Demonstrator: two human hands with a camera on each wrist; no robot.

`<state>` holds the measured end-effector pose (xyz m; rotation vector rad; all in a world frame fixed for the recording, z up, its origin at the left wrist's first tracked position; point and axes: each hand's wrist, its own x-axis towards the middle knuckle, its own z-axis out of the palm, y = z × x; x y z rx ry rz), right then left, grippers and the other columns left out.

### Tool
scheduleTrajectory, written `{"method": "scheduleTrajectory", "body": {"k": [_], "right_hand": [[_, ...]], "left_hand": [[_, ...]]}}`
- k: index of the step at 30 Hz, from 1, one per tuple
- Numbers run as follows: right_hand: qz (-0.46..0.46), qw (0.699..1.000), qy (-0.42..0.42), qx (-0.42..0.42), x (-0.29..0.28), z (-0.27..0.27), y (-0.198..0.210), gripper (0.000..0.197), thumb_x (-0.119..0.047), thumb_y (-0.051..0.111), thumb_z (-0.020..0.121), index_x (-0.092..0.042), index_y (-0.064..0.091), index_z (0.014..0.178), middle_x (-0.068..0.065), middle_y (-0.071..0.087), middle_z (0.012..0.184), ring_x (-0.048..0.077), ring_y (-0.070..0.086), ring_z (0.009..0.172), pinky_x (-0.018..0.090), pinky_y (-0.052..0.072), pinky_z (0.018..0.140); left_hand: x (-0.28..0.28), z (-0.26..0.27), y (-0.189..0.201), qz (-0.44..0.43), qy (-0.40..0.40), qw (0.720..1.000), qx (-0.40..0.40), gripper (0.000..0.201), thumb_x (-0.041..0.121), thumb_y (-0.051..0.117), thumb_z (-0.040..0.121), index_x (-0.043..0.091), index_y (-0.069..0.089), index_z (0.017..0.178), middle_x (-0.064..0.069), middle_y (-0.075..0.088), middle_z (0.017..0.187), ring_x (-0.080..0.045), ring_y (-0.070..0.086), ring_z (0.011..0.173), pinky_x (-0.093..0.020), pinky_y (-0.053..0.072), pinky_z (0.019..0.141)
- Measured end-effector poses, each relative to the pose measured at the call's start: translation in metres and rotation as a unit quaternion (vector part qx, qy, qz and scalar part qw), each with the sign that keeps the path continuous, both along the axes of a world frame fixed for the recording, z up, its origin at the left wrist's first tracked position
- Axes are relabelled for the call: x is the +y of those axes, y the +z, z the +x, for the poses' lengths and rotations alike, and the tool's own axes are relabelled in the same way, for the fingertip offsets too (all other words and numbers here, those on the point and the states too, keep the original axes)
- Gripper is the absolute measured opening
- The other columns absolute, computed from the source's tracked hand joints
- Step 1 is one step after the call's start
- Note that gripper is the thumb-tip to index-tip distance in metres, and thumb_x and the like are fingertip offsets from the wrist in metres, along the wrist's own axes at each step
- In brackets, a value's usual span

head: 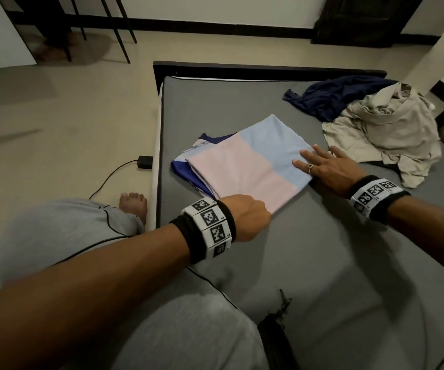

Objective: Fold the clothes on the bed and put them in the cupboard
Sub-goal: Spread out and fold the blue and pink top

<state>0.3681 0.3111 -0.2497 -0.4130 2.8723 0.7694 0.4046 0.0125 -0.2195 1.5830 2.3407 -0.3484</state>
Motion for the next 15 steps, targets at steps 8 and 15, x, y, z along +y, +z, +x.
{"method": "scheduleTrajectory", "body": {"k": [8,15], "right_hand": [[-0.028,0.997,-0.077,0.008,-0.027,-0.022,0.009,0.045,-0.021,0.04,0.103,-0.025,0.041,0.148,0.007,0.026,0.162,0.036,0.024,0.148,0.057,0.024,0.113],[-0.321,0.946,-0.048,-0.01,-0.128,0.029,0.023,0.036,-0.037,0.052,0.093,-0.023,0.068,0.122,-0.001,0.07,0.115,0.023,0.067,0.1,0.032,0.052,0.077]], "left_hand": [[-0.022,-0.044,0.006,0.133,0.125,0.979,-0.09,0.061,0.009,0.052,0.09,0.032,0.043,0.146,0.007,0.053,0.14,-0.018,0.046,0.13,-0.033,0.037,0.105],[-0.059,-0.097,-0.026,-0.051,0.193,0.977,0.07,0.092,0.021,0.072,0.082,0.035,0.016,0.153,-0.005,0.017,0.16,-0.032,0.016,0.148,-0.063,0.012,0.118]]}}
